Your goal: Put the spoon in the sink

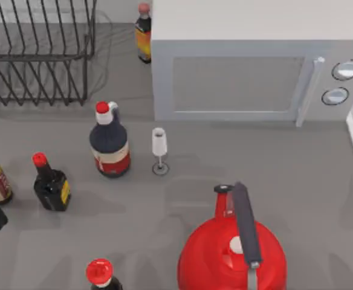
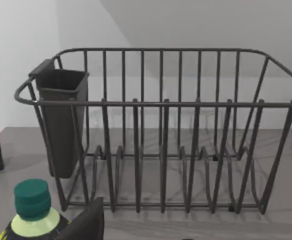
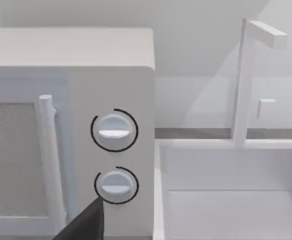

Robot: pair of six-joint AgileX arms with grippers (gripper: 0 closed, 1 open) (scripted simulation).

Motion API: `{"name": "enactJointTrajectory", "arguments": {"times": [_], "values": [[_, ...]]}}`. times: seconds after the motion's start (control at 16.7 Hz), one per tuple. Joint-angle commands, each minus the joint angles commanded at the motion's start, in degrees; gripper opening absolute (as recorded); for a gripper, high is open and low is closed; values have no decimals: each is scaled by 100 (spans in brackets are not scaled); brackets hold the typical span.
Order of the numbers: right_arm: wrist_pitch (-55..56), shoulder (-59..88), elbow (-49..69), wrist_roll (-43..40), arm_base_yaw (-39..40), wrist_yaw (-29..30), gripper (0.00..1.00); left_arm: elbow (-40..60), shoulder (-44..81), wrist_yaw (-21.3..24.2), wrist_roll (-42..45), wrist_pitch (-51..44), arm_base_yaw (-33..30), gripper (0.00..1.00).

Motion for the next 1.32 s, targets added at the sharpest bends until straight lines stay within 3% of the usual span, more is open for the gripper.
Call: {"name": "enactJointTrajectory", "arguments": {"times": [0.42,1.02,1.32], "values": [[-839,931,752,586,-82,6,100,0,0,0,0,0,0,100],[-4389,5872,3620,2986,-404,-7,100,0,0,0,0,0,0,100],[-5676,7543,4745,3884,-538,12,100,0,0,0,0,0,0,100]]}}
